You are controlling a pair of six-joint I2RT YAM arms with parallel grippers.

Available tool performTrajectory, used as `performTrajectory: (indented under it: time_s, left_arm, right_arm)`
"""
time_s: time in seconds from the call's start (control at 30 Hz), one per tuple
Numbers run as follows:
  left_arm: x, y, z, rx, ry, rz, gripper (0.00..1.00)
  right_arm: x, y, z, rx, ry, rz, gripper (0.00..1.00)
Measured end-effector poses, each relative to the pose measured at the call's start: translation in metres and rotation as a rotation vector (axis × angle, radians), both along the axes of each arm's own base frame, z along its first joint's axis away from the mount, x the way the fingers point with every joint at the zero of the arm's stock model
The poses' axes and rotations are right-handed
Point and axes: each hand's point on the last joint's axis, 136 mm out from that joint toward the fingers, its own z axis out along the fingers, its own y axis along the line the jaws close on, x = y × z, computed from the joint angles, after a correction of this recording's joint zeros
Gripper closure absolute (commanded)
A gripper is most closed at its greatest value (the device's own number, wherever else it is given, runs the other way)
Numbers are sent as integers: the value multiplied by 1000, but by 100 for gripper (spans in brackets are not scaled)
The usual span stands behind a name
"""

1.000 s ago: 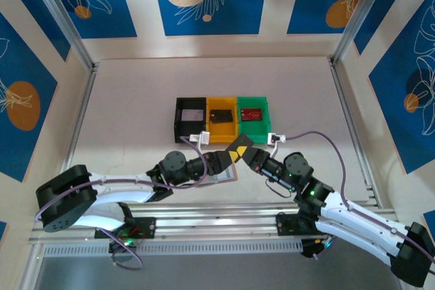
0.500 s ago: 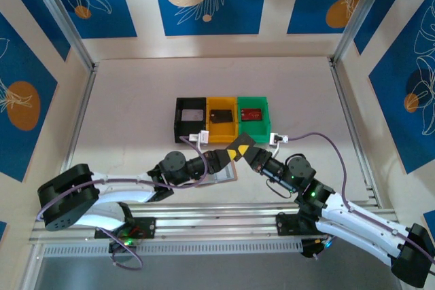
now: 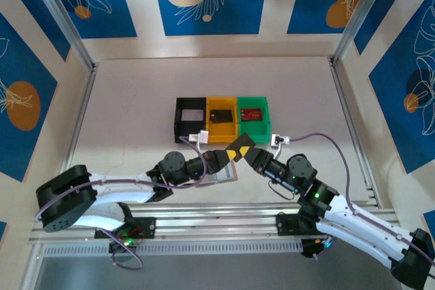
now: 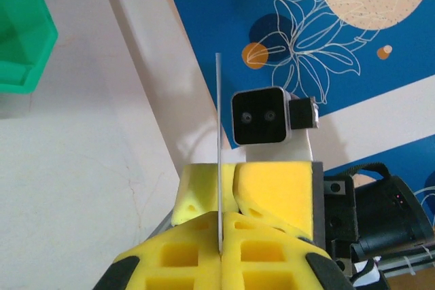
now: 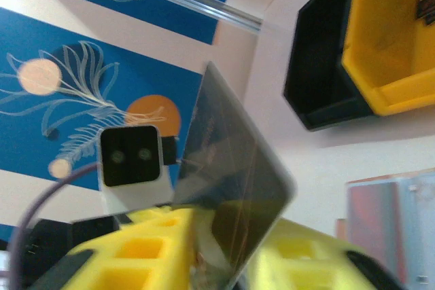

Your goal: Take the credit cards out of the card holder

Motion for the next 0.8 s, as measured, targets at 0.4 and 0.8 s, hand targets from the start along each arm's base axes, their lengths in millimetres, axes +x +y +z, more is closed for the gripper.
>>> performTrajectory:
  time_s: [0.4, 0.8]
  left_arm:
    - [-7, 53, -8, 199, 21, -27, 100]
    - [-53, 79, -34, 434, 34, -219, 100]
  right_arm:
    - [8, -31, -22, -207, -3, -7, 30]
    - [-5, -3, -40, -244, 44, 334, 34]
